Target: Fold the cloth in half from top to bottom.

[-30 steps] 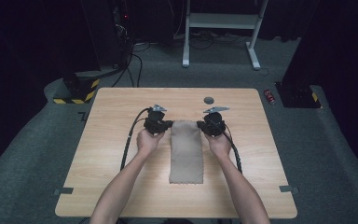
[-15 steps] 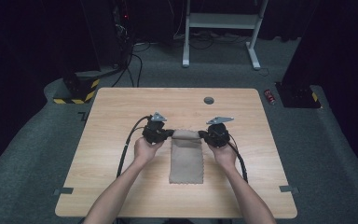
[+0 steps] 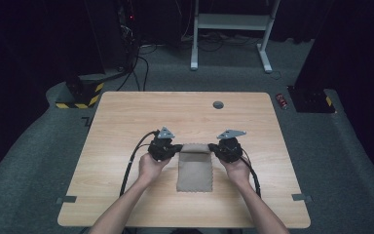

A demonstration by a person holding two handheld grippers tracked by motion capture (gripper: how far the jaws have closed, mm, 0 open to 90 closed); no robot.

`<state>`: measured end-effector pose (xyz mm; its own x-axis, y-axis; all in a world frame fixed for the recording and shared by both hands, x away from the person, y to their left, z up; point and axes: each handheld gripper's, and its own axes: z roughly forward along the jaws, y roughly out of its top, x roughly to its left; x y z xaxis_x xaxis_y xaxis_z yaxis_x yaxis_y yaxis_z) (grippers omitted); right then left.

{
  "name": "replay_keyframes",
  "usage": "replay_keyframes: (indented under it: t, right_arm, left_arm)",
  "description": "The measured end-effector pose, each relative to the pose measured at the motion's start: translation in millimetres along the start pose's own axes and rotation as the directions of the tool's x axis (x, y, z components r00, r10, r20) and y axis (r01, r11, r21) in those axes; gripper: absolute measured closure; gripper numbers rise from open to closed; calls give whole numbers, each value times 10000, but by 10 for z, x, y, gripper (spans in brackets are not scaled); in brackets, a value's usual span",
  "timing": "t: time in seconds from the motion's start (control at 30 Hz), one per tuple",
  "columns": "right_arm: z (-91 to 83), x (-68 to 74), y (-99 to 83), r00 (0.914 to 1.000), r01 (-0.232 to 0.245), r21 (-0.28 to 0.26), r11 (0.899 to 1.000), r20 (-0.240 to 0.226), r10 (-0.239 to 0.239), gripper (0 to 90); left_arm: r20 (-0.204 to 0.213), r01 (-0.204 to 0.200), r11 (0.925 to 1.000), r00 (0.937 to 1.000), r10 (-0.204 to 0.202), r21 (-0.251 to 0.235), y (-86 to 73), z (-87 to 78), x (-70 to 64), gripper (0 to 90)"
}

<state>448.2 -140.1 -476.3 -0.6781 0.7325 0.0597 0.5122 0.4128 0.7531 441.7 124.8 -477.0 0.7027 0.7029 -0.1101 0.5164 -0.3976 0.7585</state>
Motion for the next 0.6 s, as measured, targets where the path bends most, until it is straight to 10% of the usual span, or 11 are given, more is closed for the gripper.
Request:
replay_keyframes:
  t: [0.6]
  right_arm:
    - [-89,43,-114,9996,206,-62,9998,-172,-207,892]
  left_arm:
    - [206,-149,9998,9997,152,-162,-46,-74,-118,898]
